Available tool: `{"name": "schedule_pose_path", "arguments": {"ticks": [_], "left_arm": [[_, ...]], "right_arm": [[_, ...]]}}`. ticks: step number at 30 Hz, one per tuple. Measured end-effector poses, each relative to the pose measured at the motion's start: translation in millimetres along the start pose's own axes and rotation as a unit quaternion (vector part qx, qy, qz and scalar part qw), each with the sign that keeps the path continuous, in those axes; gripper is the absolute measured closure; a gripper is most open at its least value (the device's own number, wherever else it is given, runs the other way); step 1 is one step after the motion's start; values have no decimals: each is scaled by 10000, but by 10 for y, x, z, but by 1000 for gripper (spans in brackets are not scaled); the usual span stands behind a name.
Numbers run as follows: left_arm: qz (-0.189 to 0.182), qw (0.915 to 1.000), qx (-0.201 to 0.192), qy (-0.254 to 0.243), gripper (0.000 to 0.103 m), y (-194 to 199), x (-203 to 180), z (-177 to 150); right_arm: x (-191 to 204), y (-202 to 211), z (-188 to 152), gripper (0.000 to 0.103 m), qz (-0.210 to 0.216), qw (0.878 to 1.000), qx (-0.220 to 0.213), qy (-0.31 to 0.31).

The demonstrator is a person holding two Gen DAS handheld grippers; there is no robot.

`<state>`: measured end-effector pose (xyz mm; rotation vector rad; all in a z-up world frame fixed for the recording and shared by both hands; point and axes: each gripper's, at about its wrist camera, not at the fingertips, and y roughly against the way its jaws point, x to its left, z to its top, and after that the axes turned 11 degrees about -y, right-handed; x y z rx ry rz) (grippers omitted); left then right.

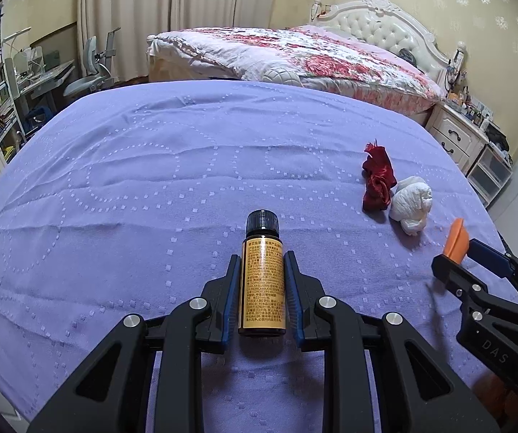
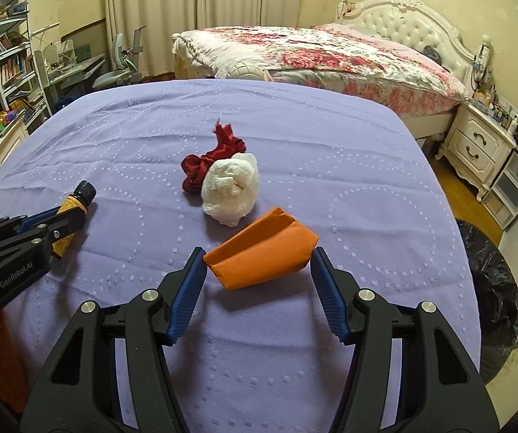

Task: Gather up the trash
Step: 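Carry the bottle and orange paper over the black bin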

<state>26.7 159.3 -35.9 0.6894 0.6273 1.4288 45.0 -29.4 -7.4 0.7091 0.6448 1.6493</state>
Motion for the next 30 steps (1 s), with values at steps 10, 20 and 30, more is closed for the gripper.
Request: {"name": "schedule_pose_path", "arguments": {"ticks": [10,20,30], "left_arm": [[-12,10000,-54,-36,78,38,-36,3],[-163,9991,-233,-313,78,119,-381,99],[-612,9936,-443,-842,78,151,-1044,264]], "right_arm": [[-288,34,-12,45,-16,9994,-43,-336],[-647,136,6,45,-284,9975,-237,-604],[-1215,325,9,45,-725,9913,-439,-1004]]}}
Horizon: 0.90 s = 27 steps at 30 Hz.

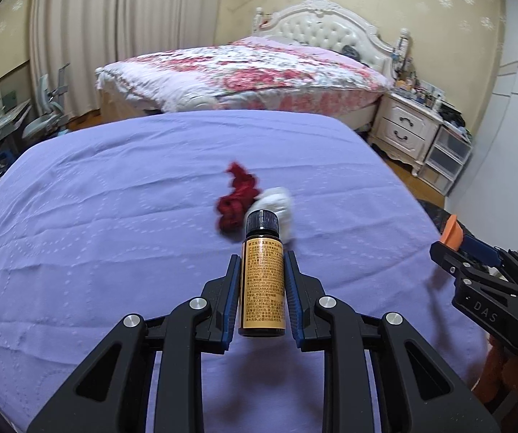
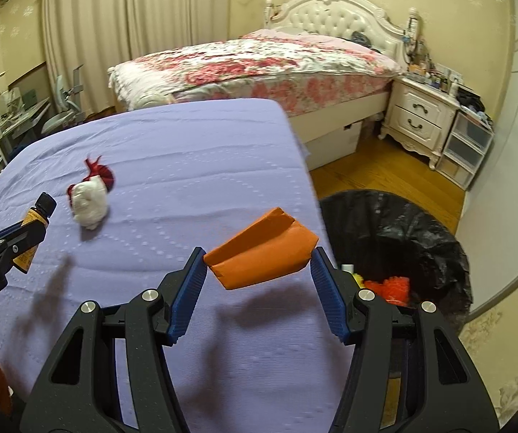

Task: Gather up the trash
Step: 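Carry the bottle and orange paper over the black bin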

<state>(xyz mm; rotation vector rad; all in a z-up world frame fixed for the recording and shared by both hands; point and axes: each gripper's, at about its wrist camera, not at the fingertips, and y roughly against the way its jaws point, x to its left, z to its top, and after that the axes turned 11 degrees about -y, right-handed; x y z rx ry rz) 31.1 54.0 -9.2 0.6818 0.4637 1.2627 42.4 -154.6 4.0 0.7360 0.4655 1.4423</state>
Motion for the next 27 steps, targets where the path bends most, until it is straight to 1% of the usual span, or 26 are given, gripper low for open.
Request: {"name": "schedule_pose_path", "arguments": {"ticks": [3,9,16,21,27], "left_arm": [[-161,9996,-78,-203,78,-53,-230,95],[-474,9975,-79,-524,78,-205,-673,265],[-761,9937,-132,-813,78,-340,-1094,429],[-862,9907,-173,-1038,78,-441,-1369,514],[-851,9893,-143,-1176,78,-539,-1605,594]], "right_arm": [[-186,30,39,45,-151,9998,-65,-106],[-574,72,99,45,-422,9983,-176,-373],[-918,131,124,45,-616,9959,-262,-602],[-1108,106,148,45,-738,9941,-270,-745],[-1271,41,158,45,-856,9918,-251,-918]]}}
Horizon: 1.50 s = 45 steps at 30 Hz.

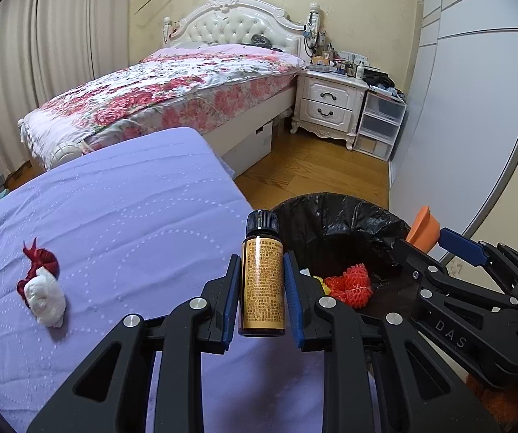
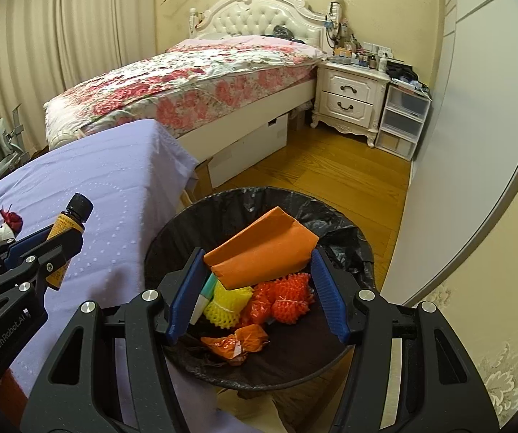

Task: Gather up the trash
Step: 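Carry the bottle and orange paper over the black bin, then open both tools to drop the bottle and orange paper into the bin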

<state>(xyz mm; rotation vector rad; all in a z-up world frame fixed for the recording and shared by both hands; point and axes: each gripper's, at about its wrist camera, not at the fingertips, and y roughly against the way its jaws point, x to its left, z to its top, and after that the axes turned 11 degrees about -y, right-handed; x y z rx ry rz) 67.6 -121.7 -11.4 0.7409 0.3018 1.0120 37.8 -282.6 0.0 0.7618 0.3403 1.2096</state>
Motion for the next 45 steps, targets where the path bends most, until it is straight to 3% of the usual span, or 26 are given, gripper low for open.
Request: {"name": "schedule_pose_path", "arguments": {"ticks": [16,41,43,45], "left_arm": [[27,9997,133,-197,78,-306,-290,177],[116,9992,238,-302,78,-474,-349,273],[119,9992,234,-300,74,-471,-347,277],[124,9993,202,-278,62,-466,-345,278]], "right_arm": [[-286,-169,68,45,-275,9990,-28,-343],[-373,-243,75,45,-469,9979,1,-438],[-377,-245,74,45,-472,9979,1,-445],[-388,-253,75,44,-472,9979,1,-453]]}}
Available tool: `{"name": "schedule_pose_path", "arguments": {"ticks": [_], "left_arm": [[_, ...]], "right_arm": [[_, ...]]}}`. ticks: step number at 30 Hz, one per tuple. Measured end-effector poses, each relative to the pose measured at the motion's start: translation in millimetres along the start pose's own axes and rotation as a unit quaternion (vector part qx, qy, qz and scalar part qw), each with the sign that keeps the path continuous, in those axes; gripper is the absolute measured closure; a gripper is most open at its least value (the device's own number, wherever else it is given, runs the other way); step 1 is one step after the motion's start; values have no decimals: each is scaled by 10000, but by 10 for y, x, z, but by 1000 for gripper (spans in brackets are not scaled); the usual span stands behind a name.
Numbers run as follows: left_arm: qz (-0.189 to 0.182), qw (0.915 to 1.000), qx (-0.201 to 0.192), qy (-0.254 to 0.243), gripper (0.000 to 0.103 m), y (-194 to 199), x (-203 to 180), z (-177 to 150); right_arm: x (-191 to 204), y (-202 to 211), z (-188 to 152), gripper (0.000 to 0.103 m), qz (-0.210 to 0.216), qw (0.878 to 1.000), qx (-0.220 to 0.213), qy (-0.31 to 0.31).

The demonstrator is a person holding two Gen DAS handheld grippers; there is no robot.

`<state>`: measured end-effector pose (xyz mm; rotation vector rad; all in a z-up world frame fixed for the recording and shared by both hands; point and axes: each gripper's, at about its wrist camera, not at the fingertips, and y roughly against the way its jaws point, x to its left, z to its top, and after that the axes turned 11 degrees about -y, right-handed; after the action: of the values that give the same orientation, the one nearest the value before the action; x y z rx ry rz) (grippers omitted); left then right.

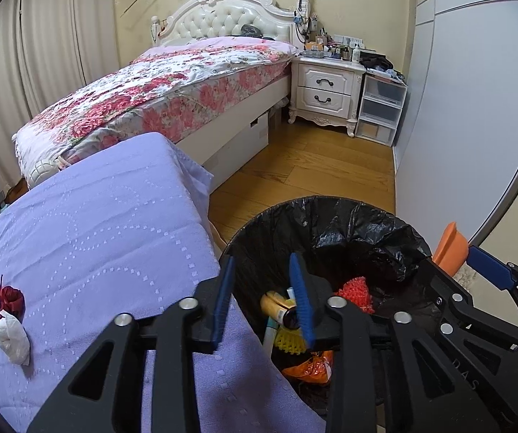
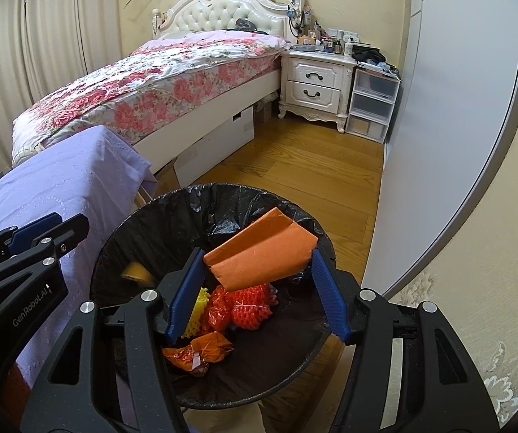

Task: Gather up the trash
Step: 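Open both tools to drop the bottle and orange paper into the bin, then move both open tools back over the bed toward the red cloth and tissue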

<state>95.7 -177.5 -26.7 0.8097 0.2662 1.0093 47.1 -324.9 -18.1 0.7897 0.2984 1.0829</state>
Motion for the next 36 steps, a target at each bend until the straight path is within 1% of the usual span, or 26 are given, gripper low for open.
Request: {"name": "schedule_pose_path", "arguments": {"ticks": [2,5,7,12,16,20,26,31,36], "left_arm": [[15,10000,-33,12,56,6,-2,4],[23,10000,-54,-2,52,9,8,5],[32,10000,-65,12,48,14,24,-1],[53,10000,-39,69,40,7,65,-17],[91,9999,-38,117,38,24,114,-38],[145,9997,-78,172,33,65,163,-53],[164,9995,-133,235,32,136,205,-54],[195,9992,-153,322,31,199,259,-88],[313,9985,-148,412,31,272,376,-180]], "right_arm": [[-3,-6,6,44,-4,10000,2,-7],[-20,-4,15,42,-18,10000,-7,-41],[-29,3,24,36,-29,10000,-26,-66],[-40,14,32,35,-57,9999,-47,-88],[-39,21,30,35,-74,9999,-55,-91],[-43,31,30,34,-89,9999,-61,-110],[-44,50,31,30,-93,9999,-75,-102],[4,90,37,30,-82,9999,-109,-59],[116,135,14,30,-16,9999,-130,17]]}}
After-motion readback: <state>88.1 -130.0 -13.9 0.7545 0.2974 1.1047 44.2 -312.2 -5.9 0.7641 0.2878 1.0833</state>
